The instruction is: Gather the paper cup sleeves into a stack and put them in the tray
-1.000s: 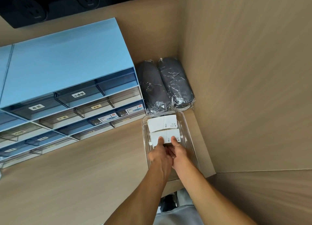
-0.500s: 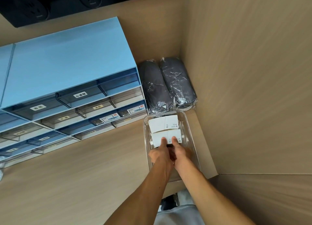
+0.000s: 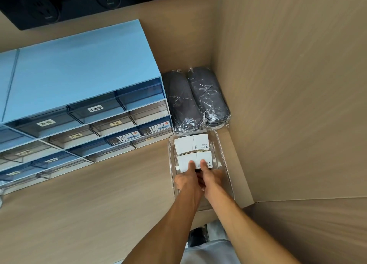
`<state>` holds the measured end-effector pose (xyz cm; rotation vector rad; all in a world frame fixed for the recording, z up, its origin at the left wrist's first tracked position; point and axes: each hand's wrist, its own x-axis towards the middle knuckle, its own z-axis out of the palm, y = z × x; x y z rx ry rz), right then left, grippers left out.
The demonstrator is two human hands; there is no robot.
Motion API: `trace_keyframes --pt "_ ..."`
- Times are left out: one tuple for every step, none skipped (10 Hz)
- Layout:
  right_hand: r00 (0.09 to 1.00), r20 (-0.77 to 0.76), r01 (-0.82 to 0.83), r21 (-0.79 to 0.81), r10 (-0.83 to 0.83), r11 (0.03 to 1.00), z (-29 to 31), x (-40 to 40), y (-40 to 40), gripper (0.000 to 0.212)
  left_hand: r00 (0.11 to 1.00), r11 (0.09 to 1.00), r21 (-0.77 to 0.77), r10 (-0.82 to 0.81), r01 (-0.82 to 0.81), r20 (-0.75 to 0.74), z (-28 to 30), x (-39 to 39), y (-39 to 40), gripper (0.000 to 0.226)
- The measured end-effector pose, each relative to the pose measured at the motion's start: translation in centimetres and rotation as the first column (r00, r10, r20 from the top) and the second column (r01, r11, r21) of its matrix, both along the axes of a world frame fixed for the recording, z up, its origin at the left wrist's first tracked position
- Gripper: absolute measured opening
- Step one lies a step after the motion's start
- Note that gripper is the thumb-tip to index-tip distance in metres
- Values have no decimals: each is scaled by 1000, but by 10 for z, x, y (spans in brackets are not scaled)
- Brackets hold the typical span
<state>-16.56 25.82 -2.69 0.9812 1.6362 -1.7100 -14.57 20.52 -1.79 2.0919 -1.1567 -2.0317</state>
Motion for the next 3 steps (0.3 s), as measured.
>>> trace_keyframes --pt "1000 6 2 -41 -2 999 7 4 2 38 1000 999 32 8 -8 1 2 3 -1 49" --pt "1000 -19 0 -58 -1 998 14 9 4 35 999 998 65 20 -18 -32 5 3 0 46" --pt "998 -57 -46 -63 42 997 27 14 8 40 995 995 100 -21 31 -93 16 7 1 42"
